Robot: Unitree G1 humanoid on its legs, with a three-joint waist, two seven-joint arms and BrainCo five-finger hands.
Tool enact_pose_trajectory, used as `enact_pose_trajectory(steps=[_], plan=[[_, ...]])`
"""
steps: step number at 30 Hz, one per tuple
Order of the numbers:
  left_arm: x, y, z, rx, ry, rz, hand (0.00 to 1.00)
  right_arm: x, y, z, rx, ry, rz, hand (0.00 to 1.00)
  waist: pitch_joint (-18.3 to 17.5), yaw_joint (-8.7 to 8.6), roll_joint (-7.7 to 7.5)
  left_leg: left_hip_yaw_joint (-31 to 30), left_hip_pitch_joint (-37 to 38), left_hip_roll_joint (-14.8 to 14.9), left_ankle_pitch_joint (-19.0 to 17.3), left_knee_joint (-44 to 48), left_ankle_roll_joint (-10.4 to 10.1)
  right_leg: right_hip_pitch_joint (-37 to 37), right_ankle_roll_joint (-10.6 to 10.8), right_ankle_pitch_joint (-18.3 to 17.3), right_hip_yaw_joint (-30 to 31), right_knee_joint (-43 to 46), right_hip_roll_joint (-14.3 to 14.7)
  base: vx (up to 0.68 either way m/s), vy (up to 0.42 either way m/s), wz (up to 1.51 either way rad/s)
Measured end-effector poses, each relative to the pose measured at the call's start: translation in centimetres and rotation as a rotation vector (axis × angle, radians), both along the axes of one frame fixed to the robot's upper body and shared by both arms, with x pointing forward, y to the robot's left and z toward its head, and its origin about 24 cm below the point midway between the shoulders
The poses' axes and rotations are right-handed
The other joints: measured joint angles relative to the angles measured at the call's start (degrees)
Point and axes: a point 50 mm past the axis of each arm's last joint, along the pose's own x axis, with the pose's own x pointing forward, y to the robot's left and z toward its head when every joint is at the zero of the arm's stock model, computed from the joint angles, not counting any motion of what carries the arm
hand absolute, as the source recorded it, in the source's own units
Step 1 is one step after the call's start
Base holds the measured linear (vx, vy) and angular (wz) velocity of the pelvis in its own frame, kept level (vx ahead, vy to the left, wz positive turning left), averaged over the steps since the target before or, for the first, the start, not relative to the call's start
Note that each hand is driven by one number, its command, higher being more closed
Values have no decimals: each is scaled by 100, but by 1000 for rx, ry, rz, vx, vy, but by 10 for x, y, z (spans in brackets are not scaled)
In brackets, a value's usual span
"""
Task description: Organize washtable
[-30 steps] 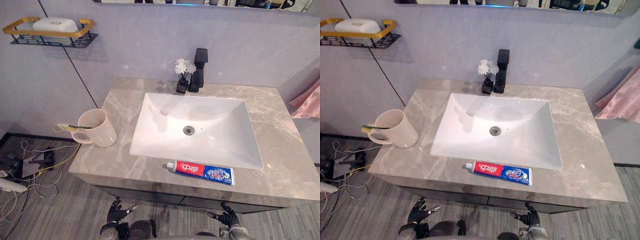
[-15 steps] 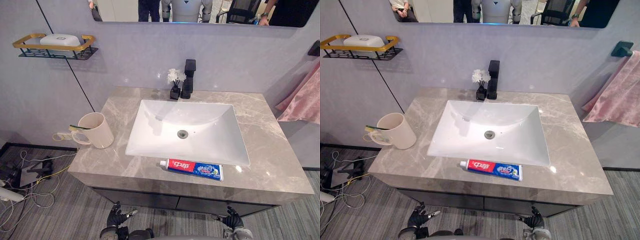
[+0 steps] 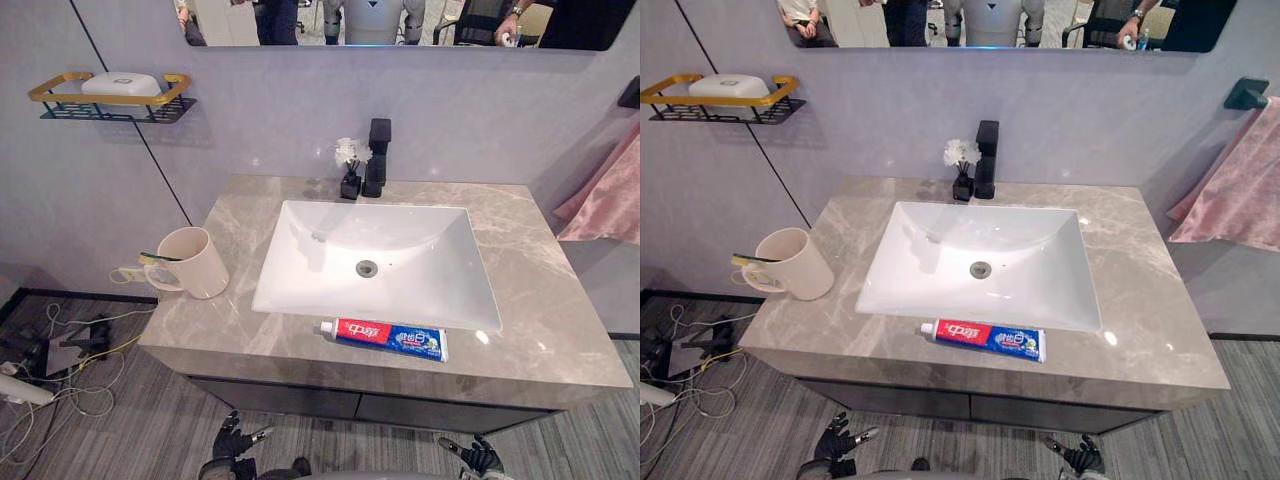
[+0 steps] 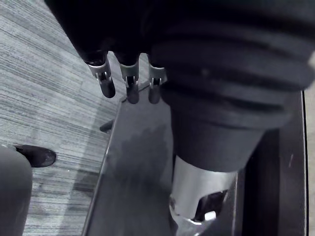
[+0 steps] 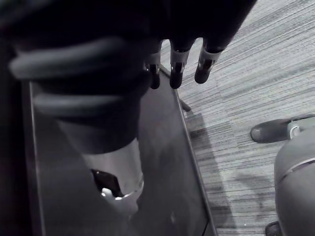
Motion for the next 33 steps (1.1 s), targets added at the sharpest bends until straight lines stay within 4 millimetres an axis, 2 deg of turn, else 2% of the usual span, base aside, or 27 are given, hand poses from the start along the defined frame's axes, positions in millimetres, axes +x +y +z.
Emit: enact_pose_trajectory(steps=[4,5,6,8,11,13,16,17,20,21,23,24,26,27,29,33], plan=[[-5,33,6,68,-3,114,0,1,-9,2,-17,-7,-16,0,-1,2,-13,-25,0,-26,0,-1,1,40,16,9,-38,-45,-25,-23,3,5],[-7,52,12,112,-10,154,0,2,-16,5,-35,-9,-14,0,0,-3,-12,-53,2,-35,0,-1,1,77,25,14,-73,-80,-37,-10,-4,9],[-7,61,15,132,-16,172,0,2,-18,5,-43,-10,-13,0,0,-2,-13,-68,3,-35,0,-1,2,89,26,14,-92,-87,-43,-8,-7,13],[-7,96,31,218,-54,237,0,5,-29,10,-74,-21,-7,0,1,-2,-12,-119,-11,-34,0,-2,2,119,28,12,-160,-119,-57,-2,-18,13],[0,126,54,320,-127,281,0,8,-36,13,-94,-38,-1,0,2,22,-10,-151,-32,-36,-1,-3,2,132,28,12,-200,-153,-58,1,-18,8],[16,144,83,411,-253,298,0,11,-36,15,-90,-58,10,0,9,45,1,-175,-41,-41,-1,-3,1,155,28,12,-238,-183,-59,8,-20,8],[40,152,127,524,-453,282,0,3,-37,15,-97,-52,13,0,15,138,14,-224,-42,-54,-1,-3,1,206,27,12,-303,-213,-65,17,-20,9],[51,152,148,578,-542,270,0,0,-37,15,-97,-47,13,0,17,167,16,-237,-48,-54,-1,-3,1,214,27,12,-316,-226,-62,12,-23,6],[69,145,199,697,-751,240,0,-3,-35,14,-95,-42,12,0,18,171,21,-324,-51,-65,-1,-3,1,283,27,12,-401,-273,-58,9,-29,13],[71,142,207,721,-790,233,0,-5,-35,14,-95,-42,11,0,17,170,24,-339,-51,-69,-1,-3,1,292,27,12,-421,-278,-60,-1,-28,13],[79,128,237,786,-932,206,0,-8,-34,14,-93,-45,12,0,19,177,51,-379,-56,-72,0,-2,1,308,26,12,-461,-277,-58,-14,-26,9],[80,123,245,801,-969,199,0,-8,-33,14,-89,-44,14,0,18,173,56,-394,-63,-74,1,-2,0,308,26,12,-477,-275,-58,-22,-22,13],[90,93,276,825,-1154,121,0,-10,-32,13,-76,-43,21,0,25,180,69,-460,-95,-82,5,-2,-5,306,25,11,-532,-264,-55,-28,-21,15],[92,84,283,825,-1200,95,0,-12,-32,13,-76,-39,19,0,27,181,73,-463,-95,-84,6,-2,-6,306,25,11,-533,-259,-56,-40,-18,8],[96,46,307,811,-1366,-37,0,-13,-31,12,-69,-37,25,0,22,177,93,-474,-95,-90,8,-2,-10,307,24,10,-541,-241,-61,-41,-11,3],[97,-5,327,727,-1563,-243,0,-11,-27,11,-48,-42,48,0,26,137,147,-478,-89,-89,24,-2,-19,298,22,9,-539,-204,-62,-39,-9,1]])
